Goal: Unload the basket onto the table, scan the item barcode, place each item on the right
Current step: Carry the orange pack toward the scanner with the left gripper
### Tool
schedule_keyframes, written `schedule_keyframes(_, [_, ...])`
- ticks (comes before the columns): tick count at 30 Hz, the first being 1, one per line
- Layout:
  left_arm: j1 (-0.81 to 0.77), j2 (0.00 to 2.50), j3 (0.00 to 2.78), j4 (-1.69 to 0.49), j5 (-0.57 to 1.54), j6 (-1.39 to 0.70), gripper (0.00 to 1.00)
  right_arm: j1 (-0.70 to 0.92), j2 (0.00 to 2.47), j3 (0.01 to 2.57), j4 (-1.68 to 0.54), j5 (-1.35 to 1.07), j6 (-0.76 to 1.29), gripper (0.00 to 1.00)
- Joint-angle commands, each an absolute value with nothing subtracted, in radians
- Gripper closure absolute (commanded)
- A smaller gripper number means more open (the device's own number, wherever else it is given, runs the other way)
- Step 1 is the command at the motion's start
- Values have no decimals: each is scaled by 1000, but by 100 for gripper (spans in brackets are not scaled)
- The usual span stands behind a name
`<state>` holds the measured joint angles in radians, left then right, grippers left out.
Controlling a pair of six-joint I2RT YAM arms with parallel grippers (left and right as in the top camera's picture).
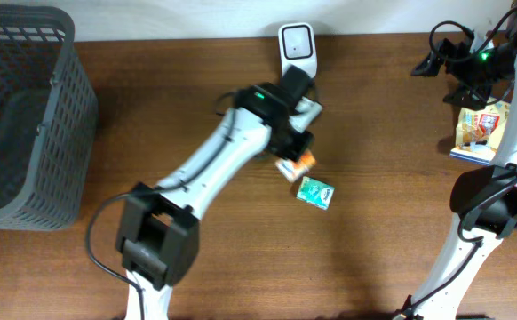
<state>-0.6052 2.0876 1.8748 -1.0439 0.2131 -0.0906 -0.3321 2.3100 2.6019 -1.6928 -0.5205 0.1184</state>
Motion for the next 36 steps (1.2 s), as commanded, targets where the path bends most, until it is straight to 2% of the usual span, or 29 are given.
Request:
schedule_keyframes(1, [-472,2134,1887,-1004,257,-282,100,-327,2299,2614,-1695,-511,104,2])
schedule_keyframes(6, [-385,2222,1884,-870,439,-318,100,-327,2299,2614,-1695,-511,105,2])
schedule_keyframes(12, [-370,2296,1884,-714,422,-355,100,-327,2299,2614,-1695,-511,105,1])
schedule_keyframes(16, [-372,2308,1884,-720,318,-355,97,-327,2299,2614,-1695,-511,104,2])
schedule_keyframes(18, [-372,2308,1884,-748,259,-354,89,-327,2299,2614,-1695,-511,105,2])
schedule_keyframes(19, [-372,2308,1884,-762,239,-354,81,-327,2299,2614,-1695,-511,105,2])
schedule_keyframes(23, [-372,2308,1884,-800,235,-344,64,-327,2299,2614,-1695,-511,104,2])
schedule_keyframes(32, [-373,2280,1967,-825,183,-239,67,-327,2299,2614,-1695,-511,105,2])
schedule_keyframes(34, [-373,2273,1995,-823,183,-196,75,-327,2299,2614,-1695,-511,105,2])
schedule_keyframes(36, [-373,2274,2001,-807,182,-184,90,-327,2299,2614,-1695,-511,104,2])
